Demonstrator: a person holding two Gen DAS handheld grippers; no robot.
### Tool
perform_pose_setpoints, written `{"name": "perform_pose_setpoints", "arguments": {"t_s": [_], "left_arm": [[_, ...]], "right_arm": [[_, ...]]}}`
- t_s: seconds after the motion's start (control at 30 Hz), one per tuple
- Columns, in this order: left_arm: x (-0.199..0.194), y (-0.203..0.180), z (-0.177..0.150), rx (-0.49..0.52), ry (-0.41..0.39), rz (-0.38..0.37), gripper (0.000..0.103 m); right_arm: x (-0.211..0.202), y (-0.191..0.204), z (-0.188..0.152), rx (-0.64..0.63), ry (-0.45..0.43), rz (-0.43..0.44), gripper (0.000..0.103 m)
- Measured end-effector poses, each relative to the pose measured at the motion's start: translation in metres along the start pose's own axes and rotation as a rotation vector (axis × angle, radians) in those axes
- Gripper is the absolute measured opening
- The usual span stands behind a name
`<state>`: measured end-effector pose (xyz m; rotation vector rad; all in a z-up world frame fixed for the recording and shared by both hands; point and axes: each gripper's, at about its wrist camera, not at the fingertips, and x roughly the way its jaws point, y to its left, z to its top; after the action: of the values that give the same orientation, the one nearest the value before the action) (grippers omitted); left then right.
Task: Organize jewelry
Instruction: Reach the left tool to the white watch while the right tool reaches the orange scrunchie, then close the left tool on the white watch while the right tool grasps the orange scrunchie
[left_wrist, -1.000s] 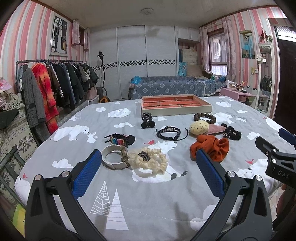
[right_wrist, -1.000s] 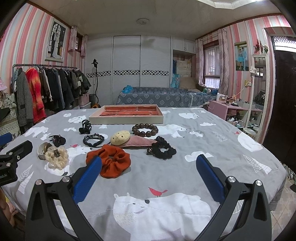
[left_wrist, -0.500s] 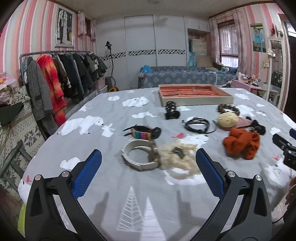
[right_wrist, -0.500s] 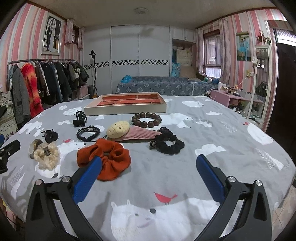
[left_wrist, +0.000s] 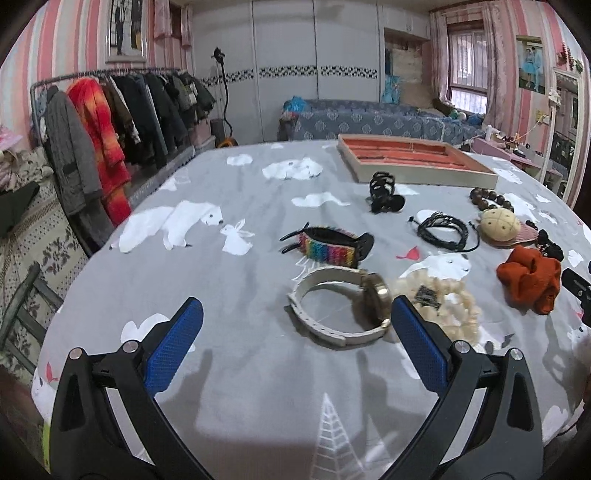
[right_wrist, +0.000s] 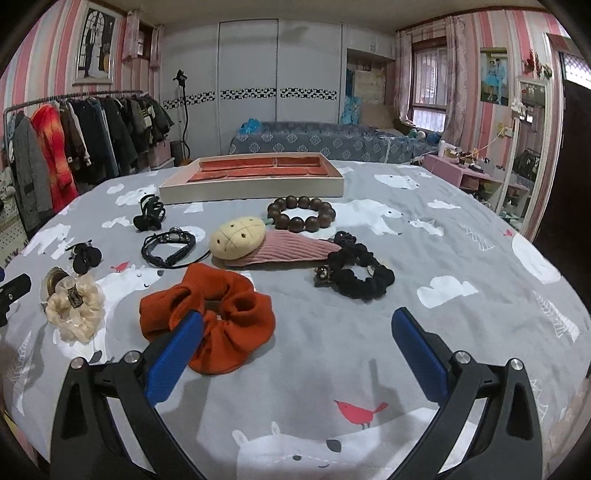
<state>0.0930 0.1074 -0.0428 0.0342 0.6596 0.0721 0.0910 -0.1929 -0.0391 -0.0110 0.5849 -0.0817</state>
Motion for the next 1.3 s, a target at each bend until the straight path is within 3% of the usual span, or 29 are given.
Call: {"name": "perform_pose_setpoints", "arguments": {"t_s": [0.57, 0.7, 0.87, 0.93, 1.0, 1.13, 1.3], "left_arm": [[0.060, 0.023, 0.019, 0.020, 0.189, -0.078, 0.087], [0.071, 0.018, 0.017, 0.047, 0.234, -0.093, 0.071], [0.074, 0.013, 0.018, 0.070, 0.241, -0.103, 0.059], [0.077, 0.011, 0.019, 0.069, 0.248, -0.119, 0.044], [0.077, 0.010, 0.021, 0.068, 0.245, -0.127, 0.035], [0.075, 0.008, 0.020, 0.077, 0.239, -0.132, 0.019], [0.074, 0.008, 0.020, 0.078, 0.231, -0.140, 0.014]], "right_arm": [[0.042, 0.009, 0.014, -0.017, 0.171, 0.008, 0.098], [0.055, 0.011, 0.012, -0.015, 0.229, 0.040, 0.074], [0.057, 0.015, 0.011, -0.016, 0.245, 0.074, 0.055], [0.058, 0.019, 0.011, -0.025, 0.248, 0.096, 0.040], [0.058, 0.021, 0.012, -0.034, 0.249, 0.108, 0.030], [0.057, 0.022, 0.013, -0.031, 0.242, 0.134, 0.022], [0.056, 0.015, 0.017, -0.035, 0.230, 0.156, 0.017]]}}
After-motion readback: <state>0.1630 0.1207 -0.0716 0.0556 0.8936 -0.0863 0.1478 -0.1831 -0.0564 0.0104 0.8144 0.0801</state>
